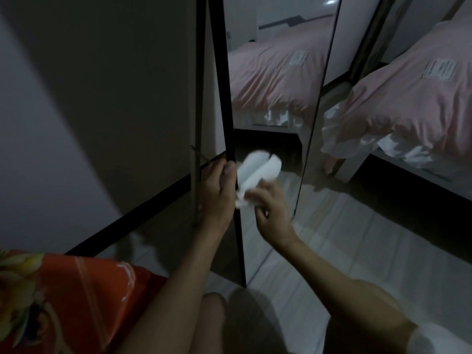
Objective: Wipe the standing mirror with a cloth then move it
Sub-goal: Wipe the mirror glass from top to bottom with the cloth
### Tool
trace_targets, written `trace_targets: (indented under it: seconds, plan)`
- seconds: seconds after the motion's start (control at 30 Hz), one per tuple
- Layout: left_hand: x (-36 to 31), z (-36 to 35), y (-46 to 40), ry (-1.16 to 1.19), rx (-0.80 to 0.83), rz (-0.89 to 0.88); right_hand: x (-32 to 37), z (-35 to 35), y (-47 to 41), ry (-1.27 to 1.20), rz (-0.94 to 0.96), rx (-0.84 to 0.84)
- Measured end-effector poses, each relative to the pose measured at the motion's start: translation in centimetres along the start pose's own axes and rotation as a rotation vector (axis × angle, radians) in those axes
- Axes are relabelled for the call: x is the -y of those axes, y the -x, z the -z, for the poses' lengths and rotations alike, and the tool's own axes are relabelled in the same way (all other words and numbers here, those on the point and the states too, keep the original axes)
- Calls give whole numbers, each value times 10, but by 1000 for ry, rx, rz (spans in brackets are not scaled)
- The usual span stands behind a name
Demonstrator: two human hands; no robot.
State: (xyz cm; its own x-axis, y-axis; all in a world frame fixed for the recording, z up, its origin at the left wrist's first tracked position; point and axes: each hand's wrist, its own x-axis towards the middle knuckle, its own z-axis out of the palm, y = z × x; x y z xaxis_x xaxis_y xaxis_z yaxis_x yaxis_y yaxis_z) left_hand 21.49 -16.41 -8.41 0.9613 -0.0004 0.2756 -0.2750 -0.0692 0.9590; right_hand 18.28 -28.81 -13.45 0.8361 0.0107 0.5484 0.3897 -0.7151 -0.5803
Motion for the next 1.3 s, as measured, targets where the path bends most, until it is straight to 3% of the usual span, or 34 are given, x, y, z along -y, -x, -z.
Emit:
trace_targets:
  seconds: [0.1,0.17,0.3,0.4,0.5,0.73,0.87,0.97,1.07,1.17,1.3]
  plan:
    - [0,0,0,-7,2,-4,-30,-7,35,49,-229,325]
    - [2,-2,1,-6,-12,-5,-39,0,38,89,-394,389]
    - [8,-14,1,-28,-100,-20,-31,28,3,64,-489,54]
    - [8,-25,1,-32,-163,-48,-21,53,-41,72,-375,-246]
    - [8,-30,1,-71,-234,-124,-19,63,-81,49,-279,-384]
    - [18,-38,-7,-173,-344,-170,-60,21,-59,50,-317,-183]
    - [33,-48,-7,-192,-392,-181,-93,18,-27,44,-595,7]
    - [36,-52,-7,-155,-406,-198,-100,24,-32,82,-718,-201]
    - [39,-54,-9,-146,-408,-225,-107,36,-57,88,-563,-428]
    - [40,-55,-11,-145,-435,-265,-110,35,-82,56,-390,-427]
    - [41,-61,-11,-183,-513,-252,-128,10,-70,55,-379,-352]
